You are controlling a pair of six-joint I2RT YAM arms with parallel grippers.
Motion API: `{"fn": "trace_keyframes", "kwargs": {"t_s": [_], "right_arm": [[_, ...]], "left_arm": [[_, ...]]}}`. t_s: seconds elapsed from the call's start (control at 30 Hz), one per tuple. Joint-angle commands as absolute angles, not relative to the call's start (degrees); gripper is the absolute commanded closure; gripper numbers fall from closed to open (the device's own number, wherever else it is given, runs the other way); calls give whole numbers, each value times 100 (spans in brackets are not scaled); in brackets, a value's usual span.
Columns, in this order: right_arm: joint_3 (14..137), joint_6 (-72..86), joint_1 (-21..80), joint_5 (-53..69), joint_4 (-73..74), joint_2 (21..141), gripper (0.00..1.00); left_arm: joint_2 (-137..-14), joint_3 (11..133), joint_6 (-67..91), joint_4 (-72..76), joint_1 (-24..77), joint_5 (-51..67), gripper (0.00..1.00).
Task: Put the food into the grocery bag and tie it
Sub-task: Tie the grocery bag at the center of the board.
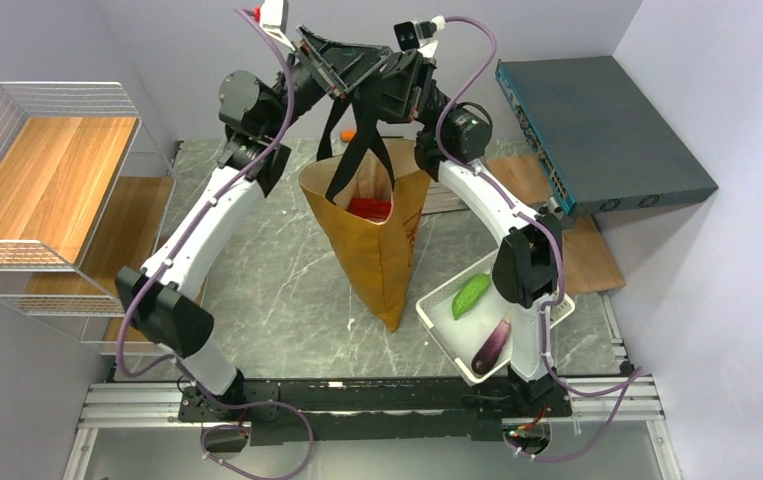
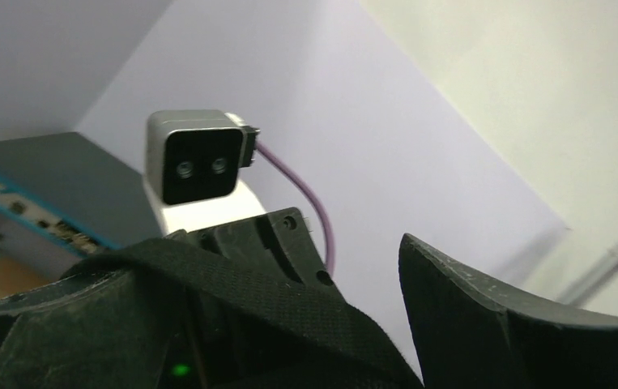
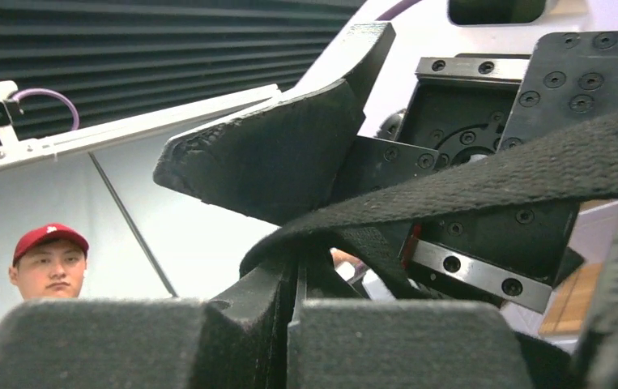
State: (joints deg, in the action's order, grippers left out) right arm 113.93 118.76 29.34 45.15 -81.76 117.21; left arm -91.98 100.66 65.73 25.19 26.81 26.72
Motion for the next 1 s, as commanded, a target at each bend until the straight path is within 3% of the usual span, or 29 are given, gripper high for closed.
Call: {"fn": "trace_keyframes", "kwargs": {"t_s": [0.0,0.2,0.47,0.73,0.97], "right_arm": [[11716,13446,2858,3427,-8879,11192,100],[11945,13458,2755,3250,-8867,11212,100],[11892,13534,2591,3085,-8937,11161,100],[11996,13692,2450,2694,-9017,11240,100],[12054,13694,2392,2730,-8959,11227,100]], "left_arm": [[-9795,10815,7410,3379,2655,4231,1],[-9375,10393,6977,2833,2543,4486,1],[-8699,9363,7081,4057,2418,3773,1],[-8653,9238,7294,4517,2357,3691,1],[-8061,9190,6111,3231,2368,2976,1]]}}
